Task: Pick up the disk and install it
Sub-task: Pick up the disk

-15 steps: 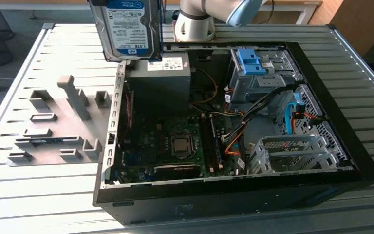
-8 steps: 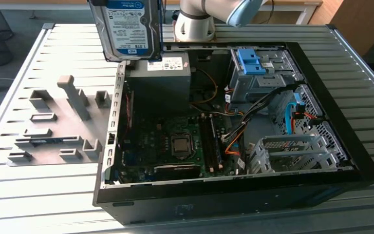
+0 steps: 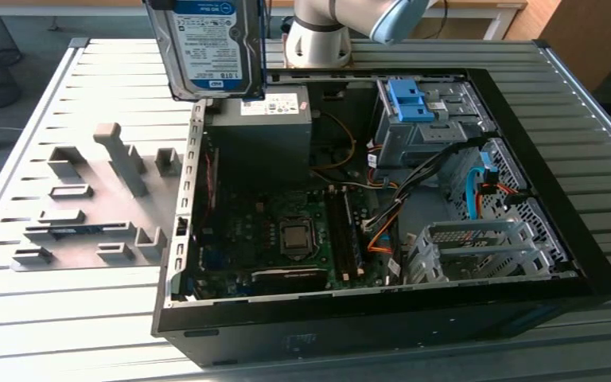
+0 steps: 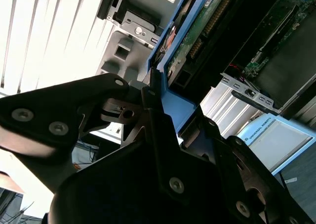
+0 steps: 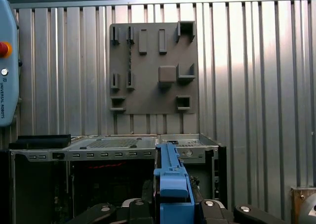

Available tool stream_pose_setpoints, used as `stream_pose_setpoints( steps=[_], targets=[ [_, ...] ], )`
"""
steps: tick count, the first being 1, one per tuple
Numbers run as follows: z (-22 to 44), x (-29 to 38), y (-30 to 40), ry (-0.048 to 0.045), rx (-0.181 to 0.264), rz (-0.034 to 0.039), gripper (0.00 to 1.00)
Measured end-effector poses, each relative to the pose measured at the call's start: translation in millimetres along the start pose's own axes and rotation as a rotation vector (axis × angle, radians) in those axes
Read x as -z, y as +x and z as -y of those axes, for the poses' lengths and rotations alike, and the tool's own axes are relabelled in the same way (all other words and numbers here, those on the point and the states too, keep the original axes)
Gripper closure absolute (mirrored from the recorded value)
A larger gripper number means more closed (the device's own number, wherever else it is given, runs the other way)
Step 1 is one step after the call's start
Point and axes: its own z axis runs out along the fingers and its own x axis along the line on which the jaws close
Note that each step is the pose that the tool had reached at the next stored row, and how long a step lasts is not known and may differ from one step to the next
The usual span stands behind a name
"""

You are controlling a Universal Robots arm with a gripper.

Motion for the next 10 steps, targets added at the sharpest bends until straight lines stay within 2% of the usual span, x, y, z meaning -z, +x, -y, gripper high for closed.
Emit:
stream_pose_setpoints(
  steps=[2,7,10],
  targets=[
    [0.1,0.1,1.7,0.0000,0.000,-0.0018,0.63],
    [0.4,-0.1,11.3,0.0002,0.000,-0.0065,0.63],
    [0.8,0.0,13.9,0.0002,0.000,-0.0077,0.63]
  ],
)
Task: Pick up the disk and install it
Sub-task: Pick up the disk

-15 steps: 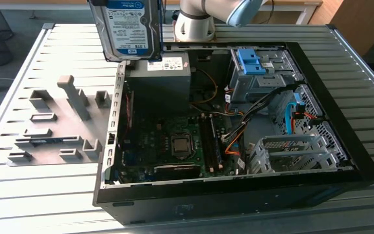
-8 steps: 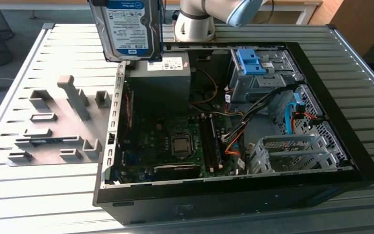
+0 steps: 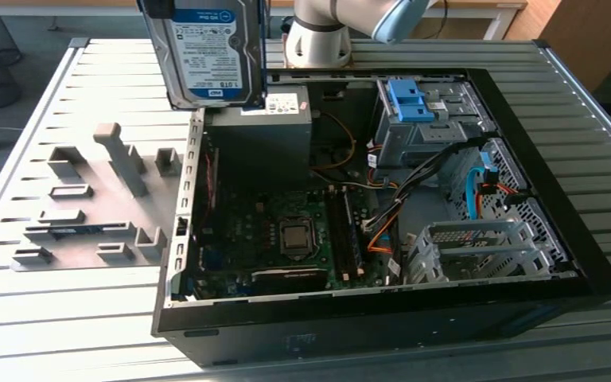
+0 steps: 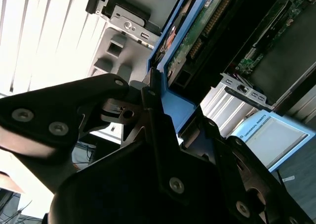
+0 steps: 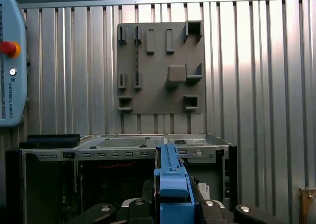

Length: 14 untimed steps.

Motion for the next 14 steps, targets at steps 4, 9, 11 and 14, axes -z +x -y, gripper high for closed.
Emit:
stream_pose_setpoints(
  steps=[4,9,11,14],
  targets=[
    [9.7,0.0,0.6,-0.0001,0.000,0.0005,0.63],
    [29.2,0.1,0.1,-0.0001,0.000,0.0032,0.63],
    [37.4,0.1,-0.1,-0.0001,0.001,0.0038,0.63],
    [48.1,0.1,-0.5,-0.0001,0.001,0.0043,0.63]
  ],
)
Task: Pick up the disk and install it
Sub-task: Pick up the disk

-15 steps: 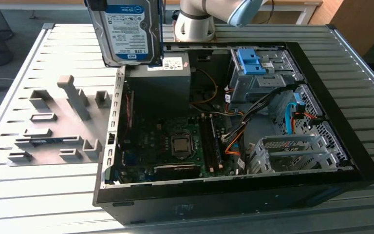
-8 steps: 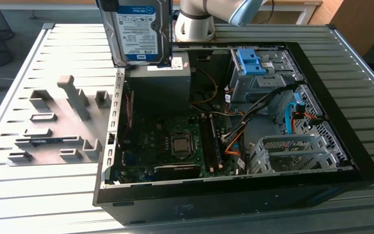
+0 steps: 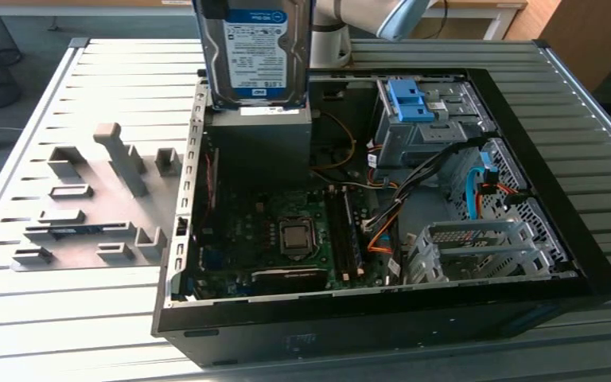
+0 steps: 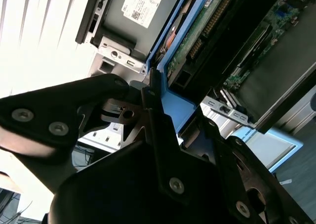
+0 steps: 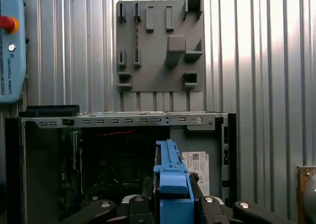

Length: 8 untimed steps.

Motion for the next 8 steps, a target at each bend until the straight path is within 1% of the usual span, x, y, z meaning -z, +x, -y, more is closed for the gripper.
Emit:
stream_pose_setpoints(
  steps=[1,2,8],
  targets=[
    [2.2,0.1,-0.1,-0.0002,0.000,-0.0001,0.63],
    [2.7,0.1,-0.1,-0.0002,0.000,0.0000,0.63],
    [2.8,0.1,0.5,0.0002,0.000,0.0006,0.63]
  ],
)
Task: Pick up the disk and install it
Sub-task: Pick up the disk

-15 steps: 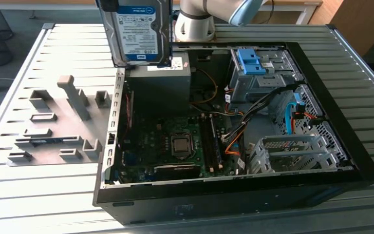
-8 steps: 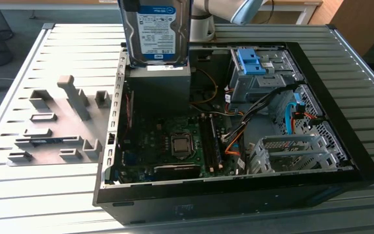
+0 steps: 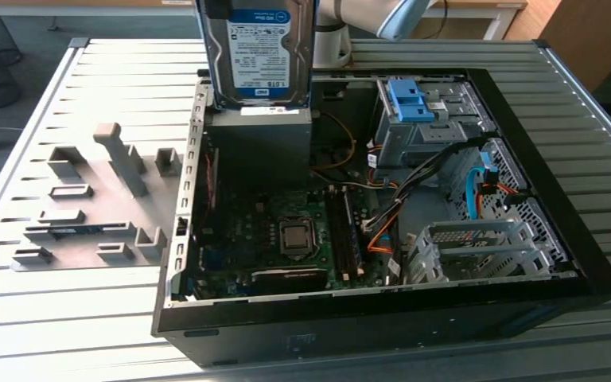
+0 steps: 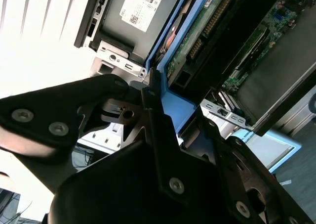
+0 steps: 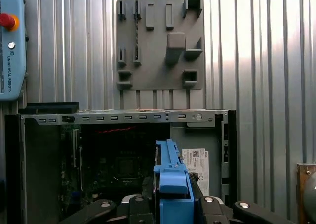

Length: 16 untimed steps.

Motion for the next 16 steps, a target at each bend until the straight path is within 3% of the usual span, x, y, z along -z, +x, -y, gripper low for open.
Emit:
stream_pose_setpoints(
  steps=[4,11,16],
  targets=[
    [0.3,-0.5,7.8,0.0030,0.000,0.0180,0.63],
    [1.2,-3.6,32.7,0.0030,0.000,0.0186,0.63],
    [8.9,-4.7,40.0,0.0030,0.000,0.0186,0.63]
  ],
)
